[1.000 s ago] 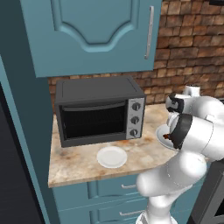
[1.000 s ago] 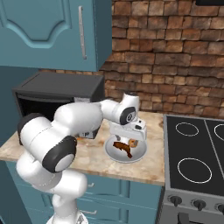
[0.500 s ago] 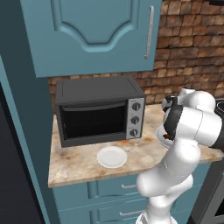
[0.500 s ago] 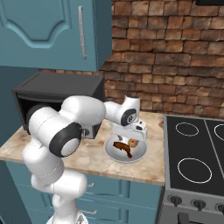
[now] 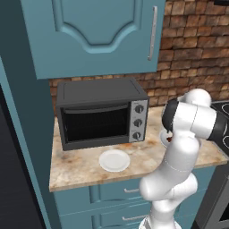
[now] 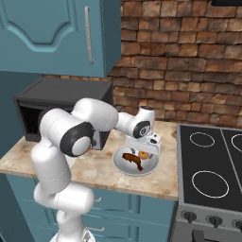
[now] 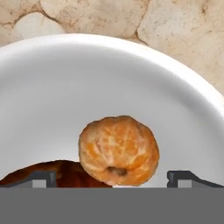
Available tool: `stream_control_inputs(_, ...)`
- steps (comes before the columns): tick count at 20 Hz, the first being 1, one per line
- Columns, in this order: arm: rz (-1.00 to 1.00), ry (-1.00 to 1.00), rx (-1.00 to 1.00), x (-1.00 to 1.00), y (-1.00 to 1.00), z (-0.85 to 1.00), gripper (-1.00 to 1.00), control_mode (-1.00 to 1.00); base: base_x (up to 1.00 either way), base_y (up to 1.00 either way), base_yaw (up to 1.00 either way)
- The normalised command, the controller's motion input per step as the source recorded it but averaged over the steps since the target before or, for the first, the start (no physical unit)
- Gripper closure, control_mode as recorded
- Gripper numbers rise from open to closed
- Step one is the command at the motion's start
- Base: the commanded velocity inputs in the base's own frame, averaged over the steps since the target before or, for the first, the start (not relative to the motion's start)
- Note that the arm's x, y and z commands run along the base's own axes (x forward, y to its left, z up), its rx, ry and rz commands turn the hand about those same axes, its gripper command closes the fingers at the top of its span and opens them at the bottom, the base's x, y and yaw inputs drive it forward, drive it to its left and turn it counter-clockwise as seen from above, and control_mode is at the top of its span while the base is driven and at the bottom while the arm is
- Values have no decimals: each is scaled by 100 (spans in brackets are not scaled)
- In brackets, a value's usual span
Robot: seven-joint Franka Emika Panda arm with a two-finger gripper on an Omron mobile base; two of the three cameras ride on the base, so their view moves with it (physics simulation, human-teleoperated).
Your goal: Remove the tangerine from the bowl and place it on the small plate. Then place the bowl with only the chicken drumstick in the microwave, close the door, and press the start button to microwave the chicken drumstick.
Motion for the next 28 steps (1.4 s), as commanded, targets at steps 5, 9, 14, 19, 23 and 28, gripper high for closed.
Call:
stream_control_inputs(5, -2, 0, 0, 23, -1, -9, -100, -100, 0, 0, 0)
stream_control_inputs(9, 0, 0, 0, 17, -2, -16, -100, -100, 0, 0, 0)
stream_control_inputs(14, 0, -4, 0, -10, 0, -11, 100, -100, 0, 0, 0)
stream_control_inputs(19, 0, -15, 0, -32, 9, 32, 100, -100, 0, 0, 0)
stream_control_inputs(23, 0, -32, -4, -71, 35, 82, 100, -100, 0, 0, 0)
stream_control_inputs(28, -1, -31, -7, -89, 68, 75, 100, -100, 0, 0, 0)
